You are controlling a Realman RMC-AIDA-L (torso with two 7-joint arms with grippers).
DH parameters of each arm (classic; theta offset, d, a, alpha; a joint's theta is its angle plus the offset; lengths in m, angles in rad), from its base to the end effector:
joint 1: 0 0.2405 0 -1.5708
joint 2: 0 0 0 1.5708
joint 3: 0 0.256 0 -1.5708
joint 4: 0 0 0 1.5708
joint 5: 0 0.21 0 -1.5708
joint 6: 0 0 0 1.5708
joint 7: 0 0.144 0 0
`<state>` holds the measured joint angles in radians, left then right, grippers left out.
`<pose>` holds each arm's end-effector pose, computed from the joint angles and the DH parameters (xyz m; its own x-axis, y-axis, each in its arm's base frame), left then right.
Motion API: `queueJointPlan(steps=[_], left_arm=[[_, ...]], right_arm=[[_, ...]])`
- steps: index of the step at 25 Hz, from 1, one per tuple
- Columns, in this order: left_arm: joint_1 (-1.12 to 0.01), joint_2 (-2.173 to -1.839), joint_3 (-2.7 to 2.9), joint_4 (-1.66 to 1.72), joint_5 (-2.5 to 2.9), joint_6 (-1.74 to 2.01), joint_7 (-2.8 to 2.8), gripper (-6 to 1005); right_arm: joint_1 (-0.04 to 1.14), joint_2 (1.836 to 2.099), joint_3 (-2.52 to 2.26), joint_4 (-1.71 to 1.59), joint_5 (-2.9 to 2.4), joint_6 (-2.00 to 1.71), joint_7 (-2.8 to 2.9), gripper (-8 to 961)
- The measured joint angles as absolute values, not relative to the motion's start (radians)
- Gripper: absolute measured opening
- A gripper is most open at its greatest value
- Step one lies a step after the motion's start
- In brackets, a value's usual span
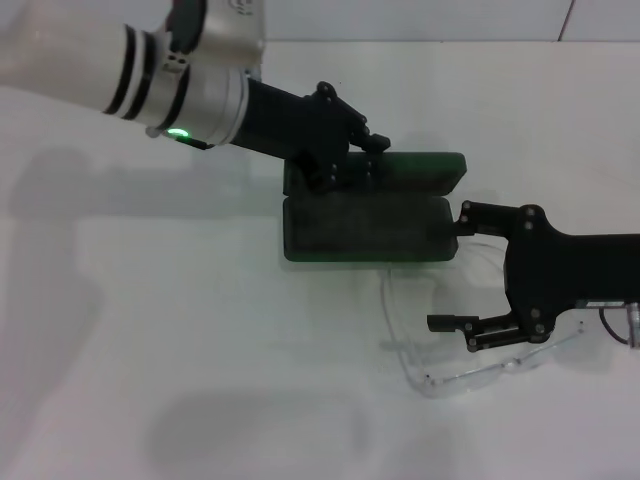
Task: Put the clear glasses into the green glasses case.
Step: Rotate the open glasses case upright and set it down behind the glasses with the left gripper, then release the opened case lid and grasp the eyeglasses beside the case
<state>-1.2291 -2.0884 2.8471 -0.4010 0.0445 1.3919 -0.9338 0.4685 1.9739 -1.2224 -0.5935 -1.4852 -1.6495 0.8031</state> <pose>-0.1426 0.4162 -0.0543 0.9773 -0.1571 0.1424 -0.1340 -0.9781 -0.1595 0.2336 0.3007 -0.0074 0.8039 0.2371 -0.5454 0.1288 -0.9647 -0.2296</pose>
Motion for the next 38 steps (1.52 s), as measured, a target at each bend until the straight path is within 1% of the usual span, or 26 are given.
queueJointPlan(steps=[14,28,32,34,38], left_arm=[[-1.257,-2.089,2.847,-0.354,0.057,1.284,-0.919,313],[-1.239,-2.09,2.845,-0.334,0.016,1.273,-0.942,349],[-1.22,-2.089,2.845,-0.336,-0.03,1.27,-0.938,360],[-1.199,-2.089,2.845,-0.337,-0.088,1.286,-0.935,574],[-1.12,-2.084,2.845,-0.341,-0.278,1.422,-0.901,595]], right_arm=[[0.462,1.977,-1.222,-0.594,-1.485,-1.649,0.795,838],[0.442,1.969,-1.222,-0.602,-1.485,-1.661,0.8,837],[0.437,1.966,-1.222,-0.607,-1.485,-1.676,0.802,836],[0.437,1.961,-1.221,-0.608,-1.484,-1.686,0.806,836],[0.435,1.95,-1.213,-0.638,-1.48,-1.69,0.849,835]])
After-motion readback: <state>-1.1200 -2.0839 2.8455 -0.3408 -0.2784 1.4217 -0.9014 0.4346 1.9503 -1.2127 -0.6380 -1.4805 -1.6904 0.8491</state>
